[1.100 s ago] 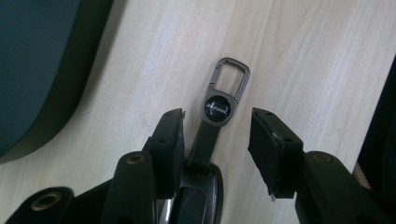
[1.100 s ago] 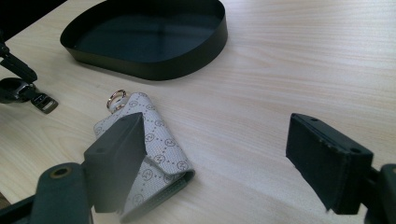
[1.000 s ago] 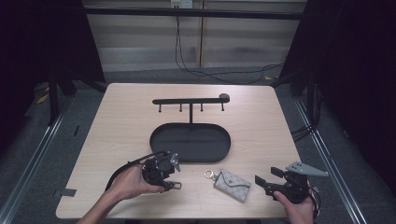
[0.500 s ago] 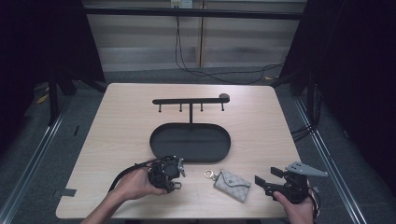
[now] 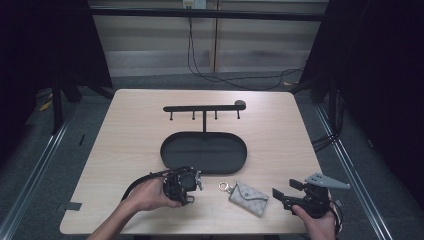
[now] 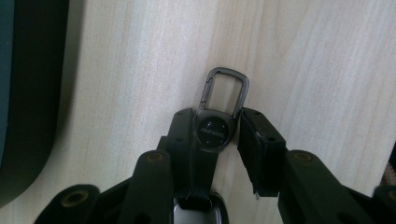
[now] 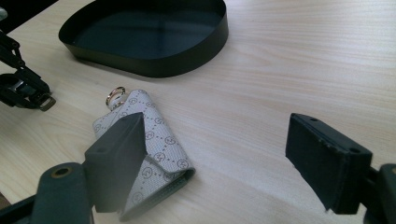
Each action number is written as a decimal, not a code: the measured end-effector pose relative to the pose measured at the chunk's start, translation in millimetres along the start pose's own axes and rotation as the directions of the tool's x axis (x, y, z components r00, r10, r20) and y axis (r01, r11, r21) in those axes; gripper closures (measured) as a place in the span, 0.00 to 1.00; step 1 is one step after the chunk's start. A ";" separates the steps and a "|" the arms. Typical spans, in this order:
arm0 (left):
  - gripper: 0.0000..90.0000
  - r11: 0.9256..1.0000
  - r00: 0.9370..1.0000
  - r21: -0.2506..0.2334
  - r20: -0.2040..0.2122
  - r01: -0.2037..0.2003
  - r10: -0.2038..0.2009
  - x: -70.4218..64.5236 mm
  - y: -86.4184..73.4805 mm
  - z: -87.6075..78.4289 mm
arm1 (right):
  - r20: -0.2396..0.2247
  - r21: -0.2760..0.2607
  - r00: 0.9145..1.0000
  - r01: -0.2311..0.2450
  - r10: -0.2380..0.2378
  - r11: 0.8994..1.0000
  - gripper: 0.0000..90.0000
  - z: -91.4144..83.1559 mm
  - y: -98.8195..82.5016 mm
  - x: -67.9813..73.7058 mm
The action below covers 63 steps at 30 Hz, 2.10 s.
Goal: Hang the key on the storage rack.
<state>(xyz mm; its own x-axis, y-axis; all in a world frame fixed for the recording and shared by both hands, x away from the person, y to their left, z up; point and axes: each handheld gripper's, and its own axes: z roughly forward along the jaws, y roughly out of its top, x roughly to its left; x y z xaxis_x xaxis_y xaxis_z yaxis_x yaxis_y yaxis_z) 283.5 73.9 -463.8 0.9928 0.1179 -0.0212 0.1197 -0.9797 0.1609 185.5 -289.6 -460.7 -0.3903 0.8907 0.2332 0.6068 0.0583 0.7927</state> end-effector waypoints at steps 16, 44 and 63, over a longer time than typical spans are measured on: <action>0.78 0.999 0.998 0.032 0.059 -0.040 0.038 9.7 4.0 0.4 | -0.001 0.003 1.000 -0.001 0.001 1.000 0.22 0.0 -0.1 0.3; 0.78 0.997 0.996 -0.064 0.081 0.034 -0.028 16.5 -12.7 -26.2 | 0.003 0.007 1.000 -0.014 0.014 1.000 0.22 0.7 0.2 0.0; 0.79 0.982 0.995 -0.169 0.067 0.087 -0.077 24.0 -34.1 -61.4 | 0.006 0.008 1.000 -0.020 0.020 1.000 0.22 1.0 0.0 -0.4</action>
<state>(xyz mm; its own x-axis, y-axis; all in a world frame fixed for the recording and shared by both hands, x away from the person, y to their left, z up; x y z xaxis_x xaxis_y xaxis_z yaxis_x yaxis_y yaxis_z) 303.3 120.1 -409.2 0.9783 0.1817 -0.0998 0.2046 -0.9241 0.3227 186.5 -289.6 -461.3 -0.3738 0.8944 0.2458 0.6202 0.0439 0.7832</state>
